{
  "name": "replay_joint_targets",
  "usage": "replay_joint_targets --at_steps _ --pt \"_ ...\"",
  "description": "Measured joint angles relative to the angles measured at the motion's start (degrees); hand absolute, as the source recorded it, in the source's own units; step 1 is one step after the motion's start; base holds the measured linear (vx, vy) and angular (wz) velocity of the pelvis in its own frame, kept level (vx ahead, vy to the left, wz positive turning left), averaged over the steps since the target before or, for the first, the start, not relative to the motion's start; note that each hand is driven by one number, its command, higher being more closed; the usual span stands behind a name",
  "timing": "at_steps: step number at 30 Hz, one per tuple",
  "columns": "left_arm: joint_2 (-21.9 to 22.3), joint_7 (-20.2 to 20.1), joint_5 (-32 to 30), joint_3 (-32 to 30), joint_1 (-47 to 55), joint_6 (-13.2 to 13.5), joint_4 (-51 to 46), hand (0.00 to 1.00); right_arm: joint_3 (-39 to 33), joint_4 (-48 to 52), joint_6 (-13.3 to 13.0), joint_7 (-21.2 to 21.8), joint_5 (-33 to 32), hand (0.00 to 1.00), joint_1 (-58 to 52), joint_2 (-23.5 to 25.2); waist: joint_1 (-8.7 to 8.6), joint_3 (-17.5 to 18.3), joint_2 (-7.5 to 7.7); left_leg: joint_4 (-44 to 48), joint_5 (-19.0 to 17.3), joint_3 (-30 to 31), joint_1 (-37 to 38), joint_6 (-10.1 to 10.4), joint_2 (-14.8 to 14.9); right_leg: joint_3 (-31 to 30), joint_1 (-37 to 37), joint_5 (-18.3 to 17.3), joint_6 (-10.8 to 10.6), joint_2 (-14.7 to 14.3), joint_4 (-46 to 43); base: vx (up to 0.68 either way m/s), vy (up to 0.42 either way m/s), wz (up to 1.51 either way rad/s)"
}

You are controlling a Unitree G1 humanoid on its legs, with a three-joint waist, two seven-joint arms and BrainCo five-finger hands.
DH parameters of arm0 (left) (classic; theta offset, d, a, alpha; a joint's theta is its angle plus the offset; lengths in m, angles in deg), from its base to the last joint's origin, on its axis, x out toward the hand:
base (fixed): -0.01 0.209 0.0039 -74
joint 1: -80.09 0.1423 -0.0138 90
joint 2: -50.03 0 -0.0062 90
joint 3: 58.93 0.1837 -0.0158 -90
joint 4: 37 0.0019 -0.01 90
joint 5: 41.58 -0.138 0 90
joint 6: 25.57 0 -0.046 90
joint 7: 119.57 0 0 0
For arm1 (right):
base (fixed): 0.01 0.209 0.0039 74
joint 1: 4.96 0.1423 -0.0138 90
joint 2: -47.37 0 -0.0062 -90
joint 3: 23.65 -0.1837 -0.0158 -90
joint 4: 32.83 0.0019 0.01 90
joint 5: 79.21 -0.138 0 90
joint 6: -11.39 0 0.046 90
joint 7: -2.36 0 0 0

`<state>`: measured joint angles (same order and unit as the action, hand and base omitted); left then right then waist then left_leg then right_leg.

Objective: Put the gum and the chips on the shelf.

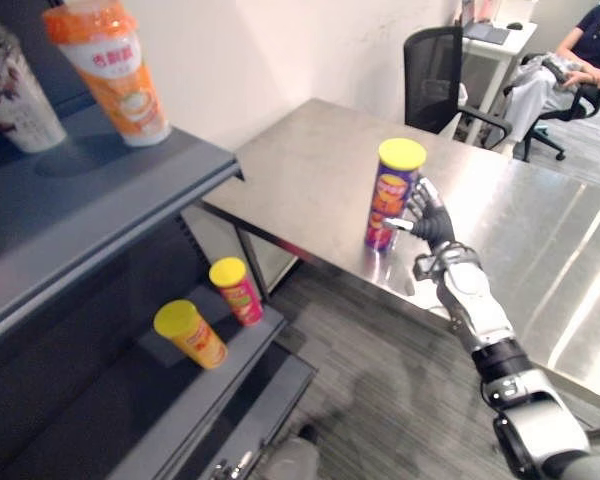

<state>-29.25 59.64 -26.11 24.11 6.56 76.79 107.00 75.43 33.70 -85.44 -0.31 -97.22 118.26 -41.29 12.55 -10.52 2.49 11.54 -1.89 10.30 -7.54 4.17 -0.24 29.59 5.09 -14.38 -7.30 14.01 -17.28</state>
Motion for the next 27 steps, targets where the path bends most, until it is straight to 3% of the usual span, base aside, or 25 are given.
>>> replay_joint_targets --at_steps 6,27 --pt "0.08 -0.09 0.12 0.13 0.08 0.85 -0.4 0.0 -1.51 0.04 -1.33 -0.51 -0.07 0.0 -0.83 0.06 0.39 -0.07 0.09 1.23 -0.37 -0.1 -0.92 0.02 0.07 0.01 -0.78 -0.48 0.05 0.22 -1.2 -0.01 -0.005 0.01" --pt "0.0 -0.64 2.39 2.03 0.62 1.37 -2.65 0.0 -3.59 0.15 -2.21 -1.91 -0.67 0.0 -0.52 -0.02 1.91 -1.5 -0.15 4.97 -1.53 -0.19 -4.95 -0.02 -0.15 -0.01 -4.24 -2.01 0.22 1.34 -5.44 0.0 0.0 0.01"
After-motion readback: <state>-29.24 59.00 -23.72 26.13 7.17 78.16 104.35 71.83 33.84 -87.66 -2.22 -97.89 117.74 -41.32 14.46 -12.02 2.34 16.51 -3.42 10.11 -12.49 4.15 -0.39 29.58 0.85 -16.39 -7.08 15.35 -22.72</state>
